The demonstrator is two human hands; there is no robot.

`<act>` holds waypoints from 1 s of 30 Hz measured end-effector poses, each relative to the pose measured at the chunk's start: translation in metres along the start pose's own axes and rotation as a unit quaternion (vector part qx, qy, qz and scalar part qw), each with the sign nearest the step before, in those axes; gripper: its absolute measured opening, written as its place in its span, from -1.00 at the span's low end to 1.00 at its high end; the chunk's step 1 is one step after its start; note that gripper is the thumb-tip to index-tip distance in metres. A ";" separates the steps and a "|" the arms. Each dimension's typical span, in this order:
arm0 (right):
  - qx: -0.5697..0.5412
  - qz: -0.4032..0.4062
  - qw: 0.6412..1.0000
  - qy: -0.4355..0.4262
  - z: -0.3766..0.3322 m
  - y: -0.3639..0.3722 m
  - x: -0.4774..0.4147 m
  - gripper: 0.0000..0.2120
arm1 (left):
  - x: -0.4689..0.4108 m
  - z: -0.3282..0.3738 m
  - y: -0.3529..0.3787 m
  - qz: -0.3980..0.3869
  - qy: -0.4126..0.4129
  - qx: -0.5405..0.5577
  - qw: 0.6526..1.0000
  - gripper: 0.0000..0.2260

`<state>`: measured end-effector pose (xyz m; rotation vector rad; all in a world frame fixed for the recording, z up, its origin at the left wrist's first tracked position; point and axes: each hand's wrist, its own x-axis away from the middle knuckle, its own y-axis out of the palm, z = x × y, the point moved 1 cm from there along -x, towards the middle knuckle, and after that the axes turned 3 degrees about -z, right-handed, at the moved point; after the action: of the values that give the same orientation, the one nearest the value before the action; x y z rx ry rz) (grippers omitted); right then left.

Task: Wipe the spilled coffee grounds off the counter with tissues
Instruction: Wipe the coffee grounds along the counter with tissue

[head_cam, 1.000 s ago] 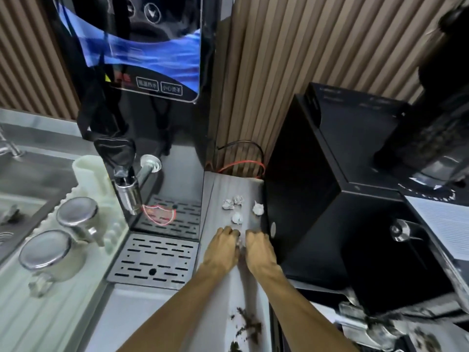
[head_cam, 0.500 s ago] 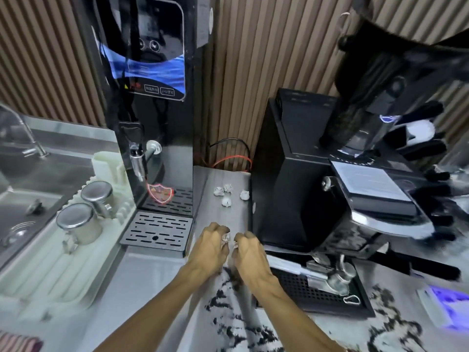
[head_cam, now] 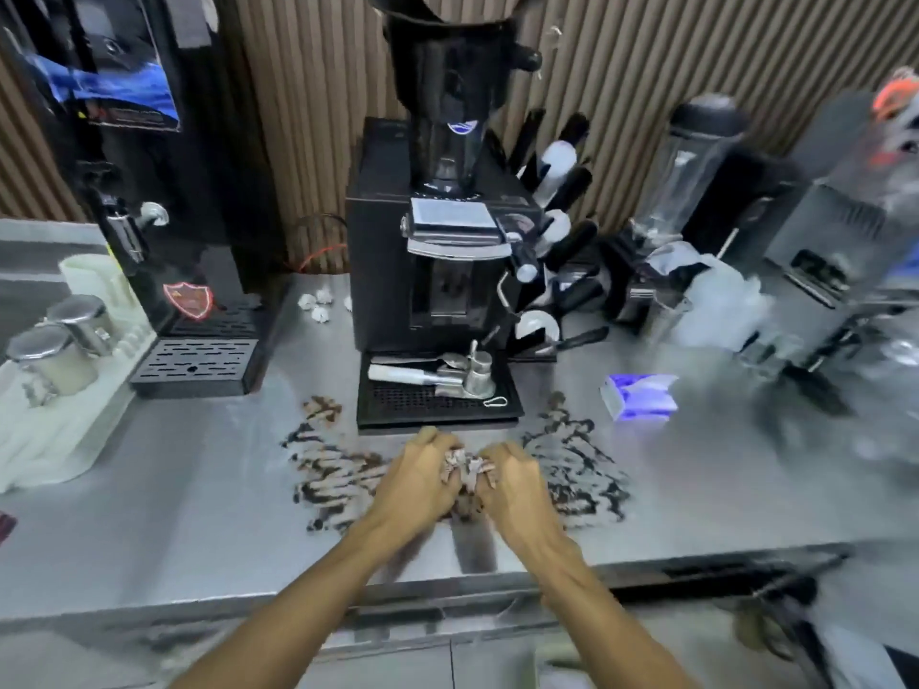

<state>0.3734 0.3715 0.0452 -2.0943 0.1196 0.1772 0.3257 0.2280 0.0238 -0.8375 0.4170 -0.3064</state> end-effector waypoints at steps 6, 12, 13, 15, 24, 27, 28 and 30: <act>-0.007 0.062 0.989 0.134 0.092 -0.052 0.096 -0.68 | 0.031 0.101 0.088 -0.116 0.062 0.044 0.990 -0.71; -0.035 0.075 0.952 0.296 0.175 -0.047 0.163 -0.79 | 0.055 0.140 0.183 -0.248 0.084 0.029 0.965 -0.66; -0.043 0.072 0.944 0.319 0.191 -0.038 0.174 -0.81 | 0.058 0.141 0.202 -0.270 0.090 0.020 0.959 -0.65; -0.045 0.068 0.927 0.365 0.218 -0.019 0.191 -0.83 | 0.061 0.134 0.239 -0.306 0.097 0.003 0.947 -0.65; -0.014 0.010 0.889 0.457 0.342 0.136 0.238 -0.83 | 0.078 0.039 0.430 -0.345 0.121 -0.066 0.928 -0.69; -0.018 0.009 0.879 0.476 0.377 0.176 0.247 -0.75 | 0.082 0.018 0.480 -0.333 0.140 -0.056 0.931 -0.67; -0.016 0.009 0.876 0.482 0.385 0.185 0.250 -0.70 | 0.083 0.014 0.490 -0.331 0.141 -0.046 0.932 -0.65; 0.004 0.007 0.875 0.484 0.391 0.190 0.255 -0.65 | 0.084 0.009 0.498 -0.333 0.139 -0.028 0.932 -0.61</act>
<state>0.5642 0.6095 -0.3558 -1.9846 0.7267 -0.8831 0.4523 0.5137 -0.3725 -0.9809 0.3936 -1.0579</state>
